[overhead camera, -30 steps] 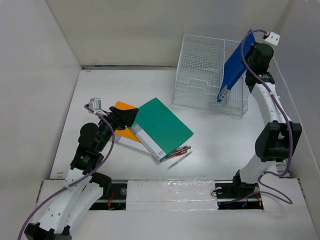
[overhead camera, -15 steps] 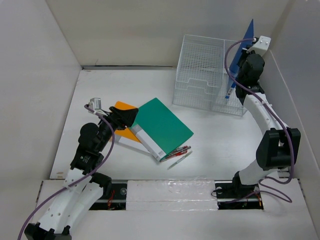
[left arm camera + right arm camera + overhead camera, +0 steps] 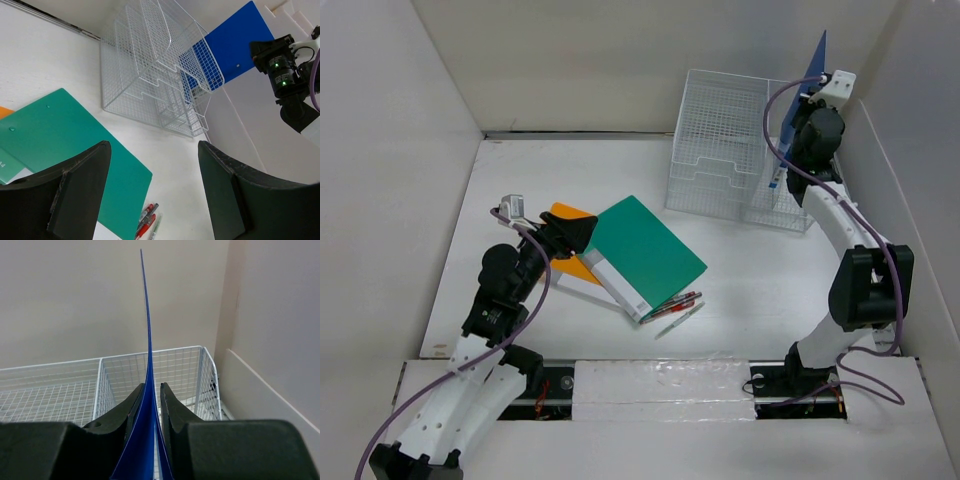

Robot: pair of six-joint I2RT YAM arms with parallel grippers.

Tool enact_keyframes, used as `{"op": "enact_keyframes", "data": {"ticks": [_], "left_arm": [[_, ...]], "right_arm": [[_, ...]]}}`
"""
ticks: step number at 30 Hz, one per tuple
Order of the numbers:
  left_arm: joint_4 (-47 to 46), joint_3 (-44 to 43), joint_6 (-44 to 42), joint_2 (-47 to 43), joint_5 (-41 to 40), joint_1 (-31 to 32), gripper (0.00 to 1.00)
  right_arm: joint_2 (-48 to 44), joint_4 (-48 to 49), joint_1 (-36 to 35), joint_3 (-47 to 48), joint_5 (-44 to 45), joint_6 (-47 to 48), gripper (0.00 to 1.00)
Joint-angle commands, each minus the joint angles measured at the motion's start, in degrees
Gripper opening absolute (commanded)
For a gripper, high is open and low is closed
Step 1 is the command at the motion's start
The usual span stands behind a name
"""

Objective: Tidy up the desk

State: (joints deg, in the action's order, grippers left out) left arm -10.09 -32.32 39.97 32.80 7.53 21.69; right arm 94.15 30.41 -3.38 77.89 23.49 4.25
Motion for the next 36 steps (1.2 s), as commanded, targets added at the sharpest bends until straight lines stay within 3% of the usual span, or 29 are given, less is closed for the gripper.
{"op": "enact_keyframes", "data": {"ticks": [1,11,16,17,19,20,21,24,27,32,36], "left_arm": [[-3.01,0.24,0.29,-0.01,0.64,0.19,0.66],[-3.01,0.23,0.29,0.07,0.56,0.19,0.66],[-3.01,0.41,0.29,-0.19,0.64,0.19,0.66],[-2.92,0.41,0.20,-0.28,0.47,0.19,0.66],[-3.01,0.50,0.29,-0.54,0.38,0.19,0.66],[-2.92,0.41,0.29,-0.54,0.47,0.19,0.66],[-2.83,0.41,0.29,-0.37,0.56,0.19,0.66],[-2.66,0.41,0.29,-0.28,0.56,0.19,0.66],[-2.57,0.41,0.29,-0.36,0.29,0.19,0.66],[-0.91,-0.11,1.16,-0.19,-2.33,0.19,0.66],[3.48,-2.74,3.97,1.47,-6.11,0.19,0.62]], "right_arm": [[0.33,8.34,0.56,-0.53,-2.48,-1.78,0.00],[0.51,8.44,1.09,-6.78,-5.81,-4.16,0.00],[2.18,0.36,2.85,-3.10,-9.68,-7.32,0.00],[2.44,-0.35,2.85,-2.92,-9.69,-7.59,0.03],[3.49,-3.42,3.46,-2.13,-9.25,-8.99,0.36],[3.50,-3.43,3.46,-2.13,-9.25,-9.00,0.36],[3.24,-4.04,3.46,-2.21,-8.90,-9.35,0.50],[2.10,-5.71,3.99,-2.56,-8.81,-11.02,0.65],[-0.80,-9.39,3.99,-1.51,-8.54,-12.68,0.74],[-10.01,-13.53,-0.13,-2.21,-3.54,-12.25,0.78],[-15.39,-18.79,-8.73,-3.18,-5.27,-10.40,0.52]]}}
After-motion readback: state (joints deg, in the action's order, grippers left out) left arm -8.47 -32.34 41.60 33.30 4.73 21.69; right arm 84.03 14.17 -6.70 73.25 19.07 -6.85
